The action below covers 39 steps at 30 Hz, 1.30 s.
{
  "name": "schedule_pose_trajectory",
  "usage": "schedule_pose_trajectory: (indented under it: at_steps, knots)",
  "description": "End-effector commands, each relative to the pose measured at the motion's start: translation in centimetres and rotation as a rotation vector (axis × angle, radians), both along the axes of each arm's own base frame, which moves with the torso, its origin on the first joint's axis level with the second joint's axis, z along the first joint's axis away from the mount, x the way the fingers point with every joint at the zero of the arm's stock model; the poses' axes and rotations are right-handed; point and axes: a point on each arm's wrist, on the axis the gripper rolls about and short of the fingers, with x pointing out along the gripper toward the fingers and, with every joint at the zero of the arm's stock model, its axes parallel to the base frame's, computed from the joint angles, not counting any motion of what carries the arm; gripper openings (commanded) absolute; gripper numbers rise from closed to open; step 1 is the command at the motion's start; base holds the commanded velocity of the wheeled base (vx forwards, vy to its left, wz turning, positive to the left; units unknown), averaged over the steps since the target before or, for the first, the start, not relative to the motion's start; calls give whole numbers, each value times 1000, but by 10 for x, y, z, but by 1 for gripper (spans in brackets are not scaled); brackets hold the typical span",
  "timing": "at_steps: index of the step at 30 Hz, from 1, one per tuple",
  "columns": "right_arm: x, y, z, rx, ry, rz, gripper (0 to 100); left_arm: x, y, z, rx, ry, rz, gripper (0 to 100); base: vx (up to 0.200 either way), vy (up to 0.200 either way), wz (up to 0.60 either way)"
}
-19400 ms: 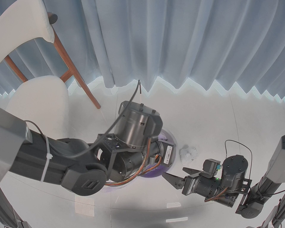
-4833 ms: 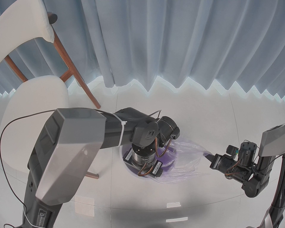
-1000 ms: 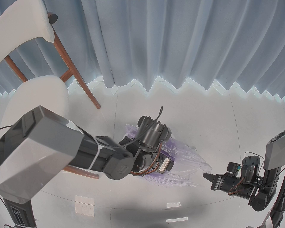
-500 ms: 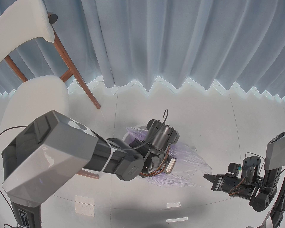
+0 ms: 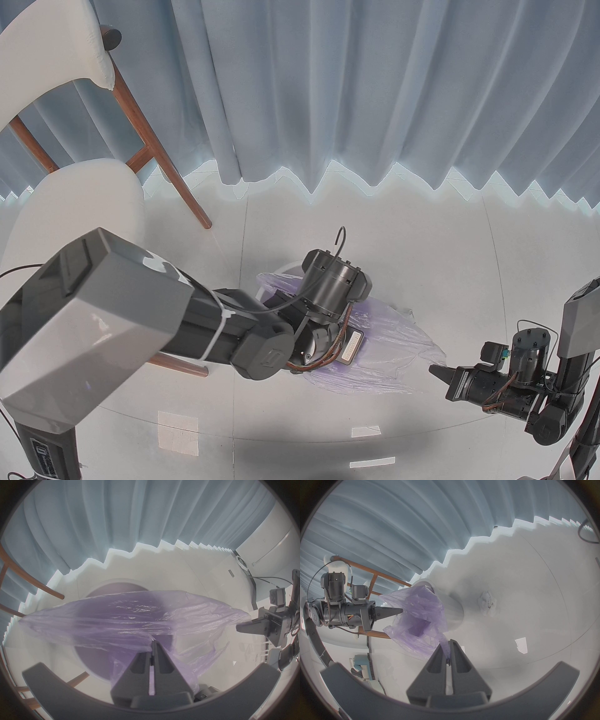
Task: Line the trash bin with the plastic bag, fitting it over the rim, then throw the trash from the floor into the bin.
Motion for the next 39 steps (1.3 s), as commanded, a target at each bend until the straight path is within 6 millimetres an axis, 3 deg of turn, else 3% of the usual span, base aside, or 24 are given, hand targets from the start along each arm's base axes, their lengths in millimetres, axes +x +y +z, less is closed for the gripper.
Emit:
schedule_pose_trajectory:
  at_steps: [1,13,26,31,37,38,39]
  knots:
    - [0,-1,3,9,-21,-3,0,-3,19,19,-16,-20,28,0,0,0,0]
    - [33,10,22,68,-179,-12,0,0,126,40,80,-30,160,0,0,0,0]
    - [59,12,26,66,-257,-28,0,-30,149,39,43,16,124,0,0,0,0]
    - [41,6,30,57,-235,-21,0,-40,155,33,6,66,128,0,0,0,0]
    - [16,-2,17,-13,-147,7,0,-42,155,33,-23,82,139,0,0,0,0]
    - [11,-4,15,-31,-134,13,100,-42,156,33,-23,82,141,0,0,0,0]
    - [7,-5,13,-42,-118,18,100,-42,156,33,-23,82,141,0,0,0,0]
